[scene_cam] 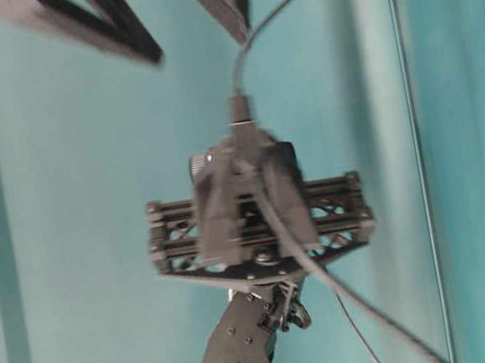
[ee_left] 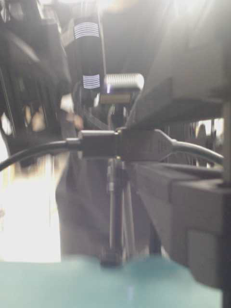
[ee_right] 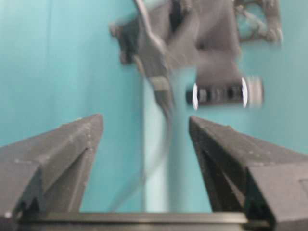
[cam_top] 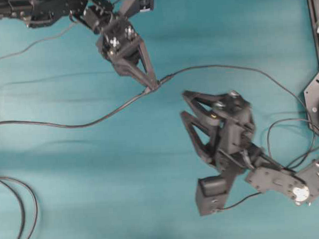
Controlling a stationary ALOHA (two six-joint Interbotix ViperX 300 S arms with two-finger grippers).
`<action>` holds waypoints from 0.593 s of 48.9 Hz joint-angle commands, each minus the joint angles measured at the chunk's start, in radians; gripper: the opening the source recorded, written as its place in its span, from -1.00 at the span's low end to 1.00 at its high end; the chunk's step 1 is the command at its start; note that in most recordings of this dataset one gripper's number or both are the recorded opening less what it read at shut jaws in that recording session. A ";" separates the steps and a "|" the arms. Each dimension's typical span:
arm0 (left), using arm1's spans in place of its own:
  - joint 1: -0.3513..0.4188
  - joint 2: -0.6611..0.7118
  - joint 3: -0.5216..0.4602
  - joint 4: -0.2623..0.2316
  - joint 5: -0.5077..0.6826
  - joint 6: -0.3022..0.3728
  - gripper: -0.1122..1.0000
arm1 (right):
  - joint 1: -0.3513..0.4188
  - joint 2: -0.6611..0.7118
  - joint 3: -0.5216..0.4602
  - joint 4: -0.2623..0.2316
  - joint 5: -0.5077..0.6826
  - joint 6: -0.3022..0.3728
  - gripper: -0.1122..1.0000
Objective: Insert the USB using both arms.
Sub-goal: 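Open the right gripper and pull it away from the joined connector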
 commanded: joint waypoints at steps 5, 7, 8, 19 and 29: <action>0.005 -0.037 -0.048 0.115 -0.084 -0.009 -0.40 | 0.032 -0.067 -0.071 0.020 0.138 0.080 0.62; 0.003 -0.043 -0.060 0.152 -0.109 -0.009 -0.40 | 0.035 -0.086 -0.083 0.028 0.149 0.103 0.62; 0.002 -0.048 -0.067 0.170 -0.121 -0.008 -0.40 | 0.035 -0.097 -0.089 0.032 0.149 0.112 0.62; -0.051 -0.080 -0.115 0.459 -0.262 -0.003 -0.40 | 0.035 -0.210 -0.091 0.104 0.149 0.138 0.62; -0.155 -0.067 -0.117 0.689 -0.351 -0.008 -0.40 | 0.034 -0.313 -0.089 0.138 0.150 0.225 0.62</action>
